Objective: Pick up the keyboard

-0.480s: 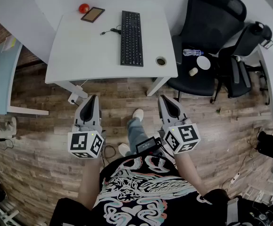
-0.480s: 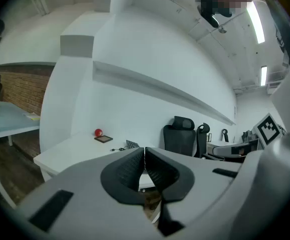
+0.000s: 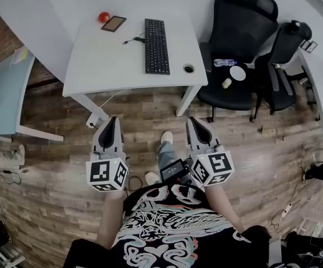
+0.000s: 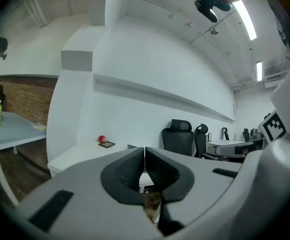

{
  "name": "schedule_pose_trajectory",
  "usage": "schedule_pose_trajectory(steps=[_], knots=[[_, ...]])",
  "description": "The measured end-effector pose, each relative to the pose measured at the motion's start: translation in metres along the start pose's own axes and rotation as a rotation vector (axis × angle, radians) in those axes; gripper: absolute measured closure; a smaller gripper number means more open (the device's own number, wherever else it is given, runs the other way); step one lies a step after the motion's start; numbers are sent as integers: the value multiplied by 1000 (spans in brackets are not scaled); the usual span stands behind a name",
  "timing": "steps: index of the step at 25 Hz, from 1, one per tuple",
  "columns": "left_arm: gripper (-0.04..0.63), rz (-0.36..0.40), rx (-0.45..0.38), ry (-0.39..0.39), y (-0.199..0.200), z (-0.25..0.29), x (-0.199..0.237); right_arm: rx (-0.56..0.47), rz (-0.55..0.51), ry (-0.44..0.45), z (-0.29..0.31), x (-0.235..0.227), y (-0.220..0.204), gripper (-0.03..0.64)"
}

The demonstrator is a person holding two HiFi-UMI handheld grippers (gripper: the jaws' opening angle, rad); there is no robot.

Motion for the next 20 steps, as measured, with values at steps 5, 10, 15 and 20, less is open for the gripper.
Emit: schedule_pose_trajectory(steps=[5,10,15,20], knots=[[575,3,-6,-16,1,-5,-2,-40,-27,-32,-8,6,7,588],[575,7,-18,-17,7,12,-2,-73,1,-46,-1,-5,11,588],[575,21,-11,-7,13,58,3,-64,20,-50,32,-35,19,588],[575,15,9,4,18,129,7,-42,44,-62,87,-85,27,588]])
Point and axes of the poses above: the fingertips, and each gripper's own axes: z forward along the fingers, x to its left, y out of its top, the point moved 10 cm from there along -z, backward along the fingers, and after that the axes turned 7 degrees about y, right-handed, at the moved point
